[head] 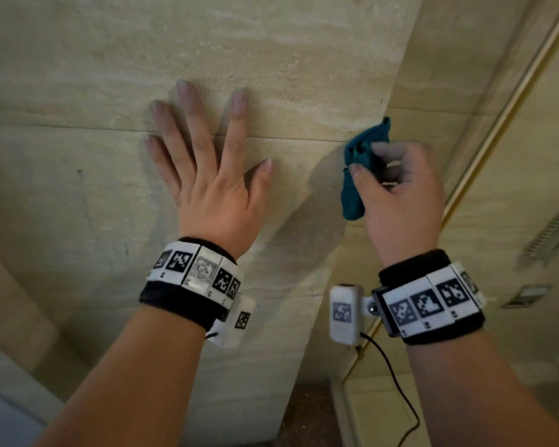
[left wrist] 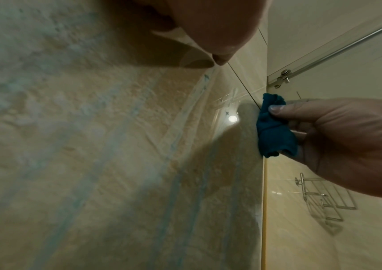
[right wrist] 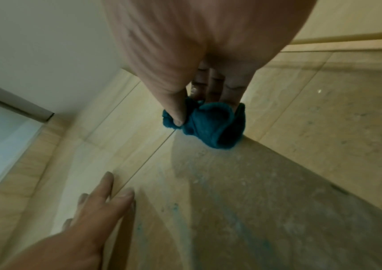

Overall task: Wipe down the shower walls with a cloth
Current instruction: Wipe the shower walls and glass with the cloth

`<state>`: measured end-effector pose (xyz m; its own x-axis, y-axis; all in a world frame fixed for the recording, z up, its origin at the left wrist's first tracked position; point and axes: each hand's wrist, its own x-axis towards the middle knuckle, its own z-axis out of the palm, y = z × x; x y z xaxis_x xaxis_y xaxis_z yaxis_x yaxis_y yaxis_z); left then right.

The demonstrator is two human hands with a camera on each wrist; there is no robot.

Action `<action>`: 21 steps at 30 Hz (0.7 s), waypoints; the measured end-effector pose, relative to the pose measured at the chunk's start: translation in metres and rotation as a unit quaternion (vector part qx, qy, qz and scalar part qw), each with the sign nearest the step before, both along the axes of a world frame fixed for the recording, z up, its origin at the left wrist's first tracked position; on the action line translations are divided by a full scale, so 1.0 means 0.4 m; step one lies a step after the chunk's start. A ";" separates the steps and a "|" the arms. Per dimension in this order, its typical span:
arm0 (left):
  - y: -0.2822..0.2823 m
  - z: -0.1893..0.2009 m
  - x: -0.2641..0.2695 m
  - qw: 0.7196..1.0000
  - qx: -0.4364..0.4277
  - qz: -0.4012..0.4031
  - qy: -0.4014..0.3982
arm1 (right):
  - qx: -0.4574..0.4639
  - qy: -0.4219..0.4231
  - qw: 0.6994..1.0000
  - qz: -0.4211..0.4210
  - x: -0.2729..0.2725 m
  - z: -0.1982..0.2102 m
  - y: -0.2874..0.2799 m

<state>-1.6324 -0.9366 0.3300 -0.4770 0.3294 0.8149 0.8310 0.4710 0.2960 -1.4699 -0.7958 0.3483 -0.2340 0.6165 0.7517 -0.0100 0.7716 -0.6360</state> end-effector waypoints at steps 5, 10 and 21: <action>-0.005 -0.001 0.000 1.000 -0.004 -0.011 -0.001 | 0.034 0.004 0.999 -0.021 -0.009 0.016 -0.024; -0.005 -0.003 -0.001 1.000 -0.004 -0.006 0.007 | 0.070 0.016 0.997 -0.005 -0.022 0.006 -0.032; 0.000 -0.001 0.003 1.000 0.000 -0.004 0.010 | -0.011 -0.112 0.990 0.081 -0.011 -0.149 -0.037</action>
